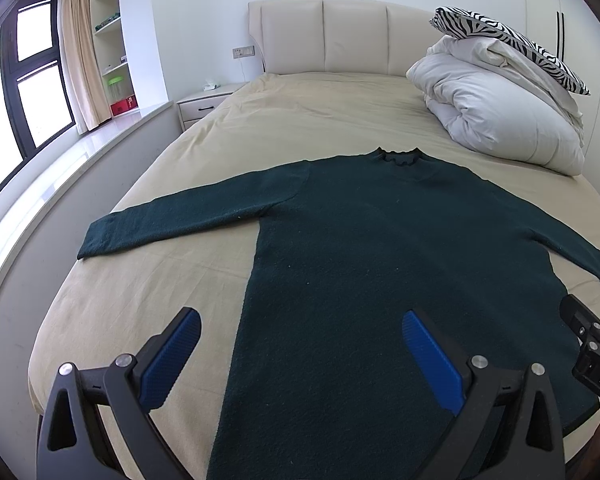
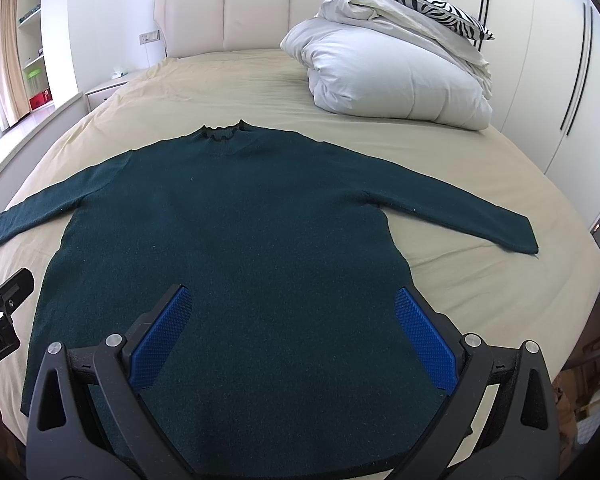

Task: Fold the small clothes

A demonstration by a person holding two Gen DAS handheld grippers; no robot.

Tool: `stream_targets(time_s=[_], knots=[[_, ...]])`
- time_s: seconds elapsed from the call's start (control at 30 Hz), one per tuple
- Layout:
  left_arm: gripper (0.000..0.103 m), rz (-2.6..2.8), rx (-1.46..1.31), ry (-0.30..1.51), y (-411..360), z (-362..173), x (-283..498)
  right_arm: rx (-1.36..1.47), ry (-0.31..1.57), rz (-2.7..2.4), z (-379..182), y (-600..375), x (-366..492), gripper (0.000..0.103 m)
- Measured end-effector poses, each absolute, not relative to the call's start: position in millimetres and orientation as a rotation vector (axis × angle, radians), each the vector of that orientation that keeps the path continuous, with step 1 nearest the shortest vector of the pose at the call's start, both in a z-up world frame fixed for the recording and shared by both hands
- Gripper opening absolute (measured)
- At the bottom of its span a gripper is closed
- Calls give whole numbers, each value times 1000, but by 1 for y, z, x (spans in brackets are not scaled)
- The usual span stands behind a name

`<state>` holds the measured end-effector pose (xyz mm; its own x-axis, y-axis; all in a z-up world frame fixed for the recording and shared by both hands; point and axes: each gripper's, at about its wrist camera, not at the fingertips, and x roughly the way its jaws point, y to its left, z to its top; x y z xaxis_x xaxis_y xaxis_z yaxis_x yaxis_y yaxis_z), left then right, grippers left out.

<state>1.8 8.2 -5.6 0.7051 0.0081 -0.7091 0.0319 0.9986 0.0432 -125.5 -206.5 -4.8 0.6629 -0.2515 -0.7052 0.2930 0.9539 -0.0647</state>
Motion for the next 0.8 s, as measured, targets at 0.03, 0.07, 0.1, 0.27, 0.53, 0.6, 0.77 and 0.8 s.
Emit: stream_targets(time_s=[0.03, 0.07, 0.1, 0.27, 0.53, 0.6, 0.77, 0.8], knots=[[103, -12, 54, 787, 8, -6, 2, 57, 789, -308, -5, -207, -126, 103], [103, -12, 55, 787, 7, -5, 2, 57, 788, -308, -5, -206, -125, 103], [103, -13, 55, 788, 7, -5, 2, 56, 788, -308, -5, -206, -124, 103], [103, -13, 55, 789, 7, -5, 2, 56, 788, -307, -5, -206, -124, 103], [103, -12, 54, 791, 12, -8, 0, 55, 790, -308, -8, -205, -124, 103], [103, -11, 54, 791, 10, -7, 0, 54, 790, -308, -8, -205, -124, 103], [103, -12, 54, 792, 10, -7, 0, 53, 792, -309, -10, -205, -122, 103], [103, -12, 53, 792, 10, -7, 0, 53, 793, -308, -10, -205, -122, 103]])
